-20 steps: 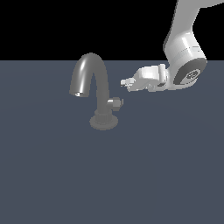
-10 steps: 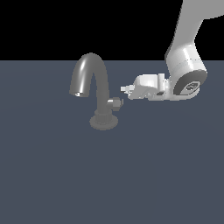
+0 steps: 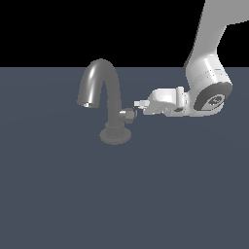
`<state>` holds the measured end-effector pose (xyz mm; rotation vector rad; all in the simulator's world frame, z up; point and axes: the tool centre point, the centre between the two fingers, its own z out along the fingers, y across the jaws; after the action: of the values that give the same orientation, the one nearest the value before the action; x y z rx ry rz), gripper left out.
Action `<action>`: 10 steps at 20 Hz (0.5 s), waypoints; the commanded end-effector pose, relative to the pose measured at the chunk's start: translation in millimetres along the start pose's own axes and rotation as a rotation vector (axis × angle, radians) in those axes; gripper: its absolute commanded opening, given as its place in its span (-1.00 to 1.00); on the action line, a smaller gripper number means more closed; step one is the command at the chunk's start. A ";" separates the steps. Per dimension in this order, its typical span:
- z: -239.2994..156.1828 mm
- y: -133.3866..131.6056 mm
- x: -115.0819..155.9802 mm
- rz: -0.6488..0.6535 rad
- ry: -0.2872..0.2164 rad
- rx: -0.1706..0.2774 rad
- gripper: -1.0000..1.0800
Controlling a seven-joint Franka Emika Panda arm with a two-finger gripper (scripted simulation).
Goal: Turn on the faucet by rotating a designated handle.
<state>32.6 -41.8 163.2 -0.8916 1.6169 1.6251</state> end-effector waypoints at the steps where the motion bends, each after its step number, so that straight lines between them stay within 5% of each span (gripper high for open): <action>1: 0.1 3.5 10.6 0.000 -0.001 0.000 -1.00; 6: 0.5 10.1 33.2 0.000 -0.001 0.000 -1.00; 8: 0.1 9.6 13.1 -0.031 0.002 0.003 -1.00; 10: 0.2 4.7 26.6 -0.025 0.001 0.002 -1.00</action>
<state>18.7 -42.0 155.9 -0.9188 1.5936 1.5947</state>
